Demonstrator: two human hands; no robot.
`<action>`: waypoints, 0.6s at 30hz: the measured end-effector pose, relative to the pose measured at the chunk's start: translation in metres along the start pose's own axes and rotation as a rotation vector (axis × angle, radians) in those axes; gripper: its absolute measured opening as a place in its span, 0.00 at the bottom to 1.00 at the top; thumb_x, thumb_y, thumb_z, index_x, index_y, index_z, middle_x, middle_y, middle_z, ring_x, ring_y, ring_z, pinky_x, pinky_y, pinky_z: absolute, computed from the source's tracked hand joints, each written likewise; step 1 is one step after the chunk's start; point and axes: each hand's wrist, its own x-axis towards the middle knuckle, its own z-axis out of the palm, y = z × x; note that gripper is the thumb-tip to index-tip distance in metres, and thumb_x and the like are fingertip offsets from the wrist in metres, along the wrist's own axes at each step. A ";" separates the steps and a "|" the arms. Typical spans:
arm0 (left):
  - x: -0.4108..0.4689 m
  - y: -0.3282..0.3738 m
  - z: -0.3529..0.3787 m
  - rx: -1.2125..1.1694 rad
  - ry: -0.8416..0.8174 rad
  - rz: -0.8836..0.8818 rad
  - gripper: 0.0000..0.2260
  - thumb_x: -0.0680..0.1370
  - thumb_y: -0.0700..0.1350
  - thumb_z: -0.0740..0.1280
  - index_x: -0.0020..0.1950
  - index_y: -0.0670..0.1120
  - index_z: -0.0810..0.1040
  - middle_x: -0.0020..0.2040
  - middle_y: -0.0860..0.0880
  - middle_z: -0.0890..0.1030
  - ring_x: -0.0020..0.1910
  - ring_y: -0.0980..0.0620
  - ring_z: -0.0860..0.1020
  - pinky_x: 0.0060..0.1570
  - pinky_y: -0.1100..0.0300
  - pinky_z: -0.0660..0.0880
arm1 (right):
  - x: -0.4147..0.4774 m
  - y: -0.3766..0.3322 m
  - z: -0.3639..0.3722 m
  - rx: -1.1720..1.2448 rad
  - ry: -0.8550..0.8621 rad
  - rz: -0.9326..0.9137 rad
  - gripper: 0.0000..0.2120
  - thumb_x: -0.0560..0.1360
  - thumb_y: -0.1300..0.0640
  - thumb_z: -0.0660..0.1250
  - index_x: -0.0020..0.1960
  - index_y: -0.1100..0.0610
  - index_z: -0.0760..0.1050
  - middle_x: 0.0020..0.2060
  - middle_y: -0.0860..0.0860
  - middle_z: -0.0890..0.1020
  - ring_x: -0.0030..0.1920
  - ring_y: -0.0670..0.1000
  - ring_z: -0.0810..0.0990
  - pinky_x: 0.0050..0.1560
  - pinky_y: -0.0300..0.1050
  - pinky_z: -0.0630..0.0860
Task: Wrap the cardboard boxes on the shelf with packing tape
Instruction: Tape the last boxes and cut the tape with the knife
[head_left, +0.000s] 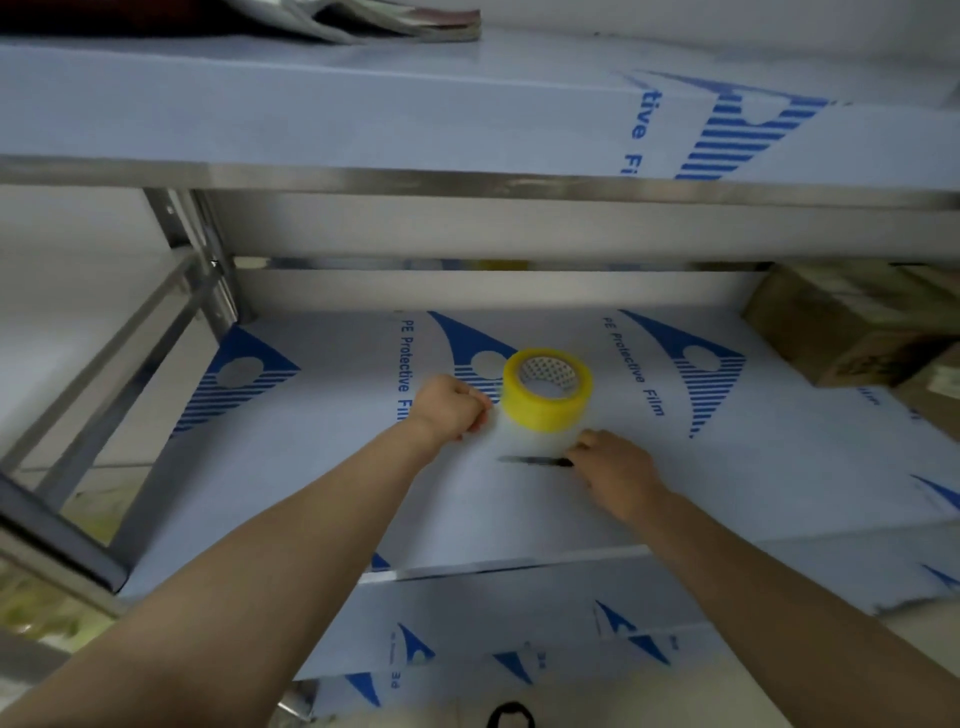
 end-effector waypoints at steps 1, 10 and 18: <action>-0.001 -0.001 0.000 -0.005 0.001 0.006 0.14 0.77 0.34 0.58 0.36 0.45 0.78 0.35 0.47 0.78 0.32 0.53 0.74 0.29 0.63 0.69 | -0.002 -0.002 -0.001 0.024 0.009 0.034 0.14 0.79 0.59 0.59 0.64 0.58 0.70 0.62 0.55 0.71 0.61 0.55 0.71 0.55 0.46 0.70; -0.004 0.004 -0.014 -0.201 0.097 -0.002 0.14 0.78 0.34 0.58 0.36 0.44 0.76 0.36 0.46 0.78 0.33 0.52 0.74 0.31 0.63 0.69 | -0.014 -0.021 -0.029 1.442 0.083 0.481 0.05 0.78 0.57 0.62 0.47 0.58 0.73 0.31 0.55 0.78 0.22 0.49 0.66 0.20 0.35 0.61; -0.003 0.003 -0.017 -0.230 0.088 0.001 0.14 0.78 0.33 0.56 0.38 0.45 0.76 0.35 0.47 0.78 0.32 0.53 0.74 0.33 0.62 0.68 | -0.009 -0.032 -0.039 1.820 0.074 0.432 0.09 0.81 0.64 0.58 0.51 0.66 0.76 0.39 0.58 0.83 0.26 0.47 0.66 0.20 0.37 0.60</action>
